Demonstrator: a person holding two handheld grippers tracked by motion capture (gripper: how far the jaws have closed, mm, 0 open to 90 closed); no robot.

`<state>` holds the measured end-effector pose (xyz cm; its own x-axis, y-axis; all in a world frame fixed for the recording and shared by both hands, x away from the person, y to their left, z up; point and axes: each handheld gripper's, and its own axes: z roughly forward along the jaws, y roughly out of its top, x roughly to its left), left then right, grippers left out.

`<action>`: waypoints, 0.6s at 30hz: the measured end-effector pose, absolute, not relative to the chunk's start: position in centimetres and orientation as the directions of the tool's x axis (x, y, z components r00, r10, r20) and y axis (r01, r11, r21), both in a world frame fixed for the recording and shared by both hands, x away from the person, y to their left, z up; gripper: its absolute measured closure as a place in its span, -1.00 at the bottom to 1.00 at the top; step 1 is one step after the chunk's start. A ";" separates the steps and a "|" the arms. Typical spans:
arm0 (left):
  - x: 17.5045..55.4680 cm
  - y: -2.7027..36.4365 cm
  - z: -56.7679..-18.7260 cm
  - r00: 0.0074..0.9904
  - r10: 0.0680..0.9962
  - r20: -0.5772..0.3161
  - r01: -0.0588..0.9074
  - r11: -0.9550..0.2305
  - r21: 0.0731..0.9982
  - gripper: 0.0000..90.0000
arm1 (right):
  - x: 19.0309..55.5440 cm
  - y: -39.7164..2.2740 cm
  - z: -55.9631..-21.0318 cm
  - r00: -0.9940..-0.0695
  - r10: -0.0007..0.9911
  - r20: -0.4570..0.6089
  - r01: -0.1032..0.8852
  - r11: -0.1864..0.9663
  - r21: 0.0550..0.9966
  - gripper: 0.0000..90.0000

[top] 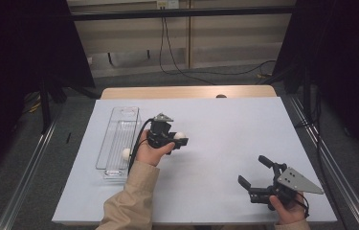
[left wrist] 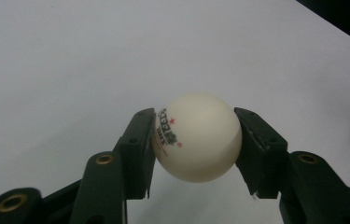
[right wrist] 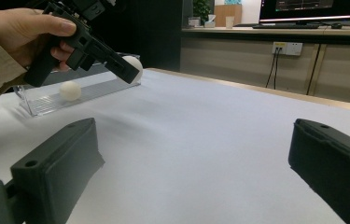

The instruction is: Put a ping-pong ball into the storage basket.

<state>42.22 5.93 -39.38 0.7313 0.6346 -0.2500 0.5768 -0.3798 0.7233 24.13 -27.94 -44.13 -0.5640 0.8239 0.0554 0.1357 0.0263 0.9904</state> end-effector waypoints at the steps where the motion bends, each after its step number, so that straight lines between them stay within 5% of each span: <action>1: 42.2 6.0 -39.3 0.730 0.636 -0.251 0.578 -0.378 0.724 0.13 | 24.1 -27.9 -44.1 -0.564 0.824 0.056 0.136 0.026 0.990 -0.97; 18: 42.3 7.3 -38.9 0.715 0.651 -0.255 0.588 -0.363 0.722 0.13 | 24.1 -28.0 -44.1 -0.563 0.825 0.056 0.135 0.025 0.990 -0.97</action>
